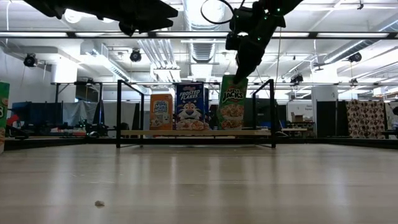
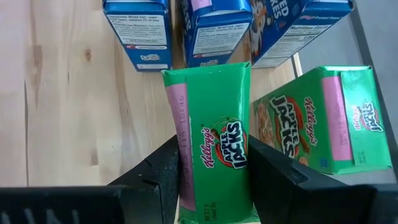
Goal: Stack cereal on shelf
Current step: Put the right green cereal box on the shelf
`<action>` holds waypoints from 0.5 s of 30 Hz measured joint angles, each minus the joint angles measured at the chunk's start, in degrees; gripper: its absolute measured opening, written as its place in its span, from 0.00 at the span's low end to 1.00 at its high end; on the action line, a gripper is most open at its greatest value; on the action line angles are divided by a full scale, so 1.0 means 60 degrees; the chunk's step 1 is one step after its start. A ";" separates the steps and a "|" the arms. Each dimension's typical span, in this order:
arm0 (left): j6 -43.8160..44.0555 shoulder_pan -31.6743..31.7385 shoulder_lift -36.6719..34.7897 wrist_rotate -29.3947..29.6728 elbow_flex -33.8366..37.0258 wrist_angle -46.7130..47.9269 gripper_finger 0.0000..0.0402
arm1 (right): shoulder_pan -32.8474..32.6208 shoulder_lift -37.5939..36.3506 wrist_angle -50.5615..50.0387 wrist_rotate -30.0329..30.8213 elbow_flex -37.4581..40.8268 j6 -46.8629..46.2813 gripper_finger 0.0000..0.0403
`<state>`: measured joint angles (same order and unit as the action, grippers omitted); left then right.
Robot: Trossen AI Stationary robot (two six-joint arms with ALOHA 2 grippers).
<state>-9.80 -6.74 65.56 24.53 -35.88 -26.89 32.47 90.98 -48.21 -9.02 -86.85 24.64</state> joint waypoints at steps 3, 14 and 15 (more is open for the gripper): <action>0.0000 0.0000 0.0004 -0.0002 0.0000 0.0000 0.71 | 0.0000 0.0000 0.0187 0.0000 0.0099 -0.0004 0.36; 0.0000 0.0000 0.0004 0.0000 0.0000 0.0009 0.71 | 0.0142 0.0000 0.0654 0.0204 0.0575 -0.0004 0.36; 0.0000 0.0000 0.0004 -0.0003 0.0000 0.0017 0.71 | 0.0142 0.0004 0.0637 0.0343 0.0585 -0.0001 0.36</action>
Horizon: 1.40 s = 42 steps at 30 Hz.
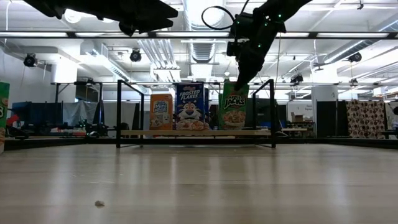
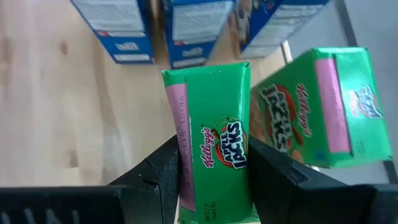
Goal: Stack cereal on shelf
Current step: Put the right green cereal box on the shelf
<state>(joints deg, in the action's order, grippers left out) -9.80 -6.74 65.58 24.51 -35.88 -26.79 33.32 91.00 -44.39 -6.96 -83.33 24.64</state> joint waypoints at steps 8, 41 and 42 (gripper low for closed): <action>0.0000 0.0000 0.0000 0.0003 0.0000 0.0048 0.71 | 0.0018 -0.0004 0.0016 0.0236 0.0008 -0.0013 0.38; 0.0024 0.0000 0.0000 0.0000 0.0004 0.0048 0.71 | -0.0593 -0.0029 -0.2167 0.1255 -0.1456 -0.0855 0.38; 0.0047 0.0000 0.0000 0.0000 0.0004 0.0048 0.71 | -0.0633 -0.0029 -0.2369 0.1636 -0.1456 -0.0855 0.35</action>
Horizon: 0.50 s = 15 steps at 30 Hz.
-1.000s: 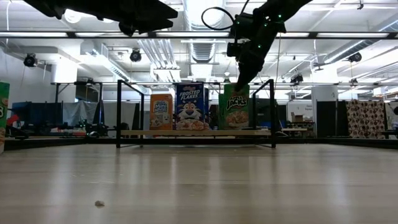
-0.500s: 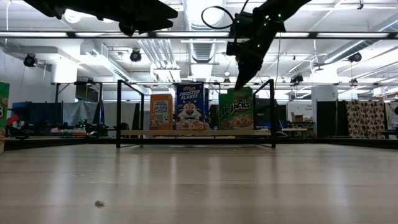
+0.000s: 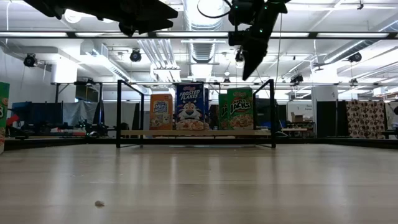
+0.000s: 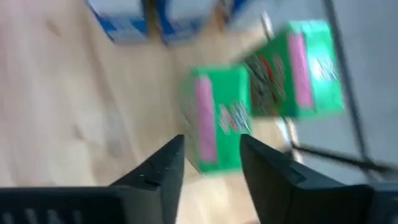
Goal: Stack cereal on shelf
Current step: Put the right green cereal box on the shelf
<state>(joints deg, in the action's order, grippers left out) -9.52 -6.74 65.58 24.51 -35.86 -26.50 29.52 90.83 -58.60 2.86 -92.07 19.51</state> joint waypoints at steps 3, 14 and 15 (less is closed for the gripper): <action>0.0025 0.0000 0.0000 0.0000 0.0000 0.0000 0.71 | -0.0067 0.0004 -0.0441 0.0773 0.0007 -0.0007 0.25; 0.0025 0.0000 0.0000 0.0000 0.0000 0.0000 0.71 | -0.0089 0.0011 -0.0592 0.0793 0.0069 -0.0102 0.03; 0.0025 0.0000 0.0000 0.0000 0.0000 0.0000 0.71 | -0.0089 0.0011 -0.0640 0.0789 0.0072 -0.0138 0.03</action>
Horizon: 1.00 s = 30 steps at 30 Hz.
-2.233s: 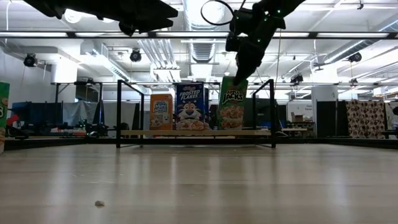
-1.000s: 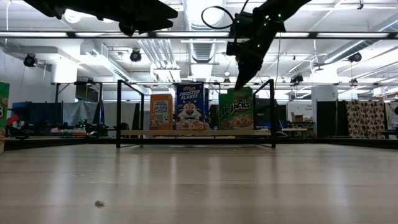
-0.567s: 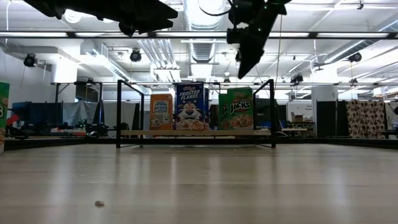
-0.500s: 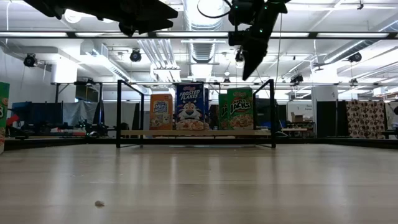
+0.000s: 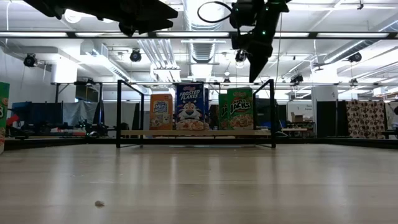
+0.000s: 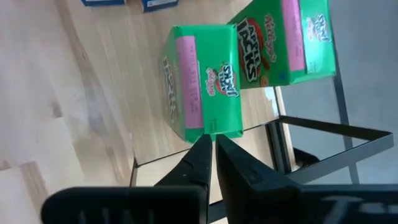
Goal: Stack cereal on shelf
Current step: Put the right green cereal box on the shelf
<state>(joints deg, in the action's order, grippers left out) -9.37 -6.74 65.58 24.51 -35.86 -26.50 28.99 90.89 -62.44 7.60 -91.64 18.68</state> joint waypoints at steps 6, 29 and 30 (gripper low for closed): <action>0.0000 0.0000 0.0000 0.0000 0.0000 0.0008 0.71 | 0.0000 0.0007 -0.0056 -0.0004 0.0322 -0.0165 0.02; 0.0004 -0.0003 0.0004 -0.0004 0.0000 0.0076 0.71 | 0.0022 0.0017 0.1165 0.0025 0.0737 0.0081 0.02; 0.0004 -0.0001 0.0004 -0.0004 0.0000 0.0080 0.71 | 0.0022 0.0015 0.1055 0.0025 0.0737 0.0018 0.02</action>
<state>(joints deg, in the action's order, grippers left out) -9.34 -6.75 65.60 24.49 -35.86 -26.02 29.12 90.98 -56.11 7.75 -87.22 18.79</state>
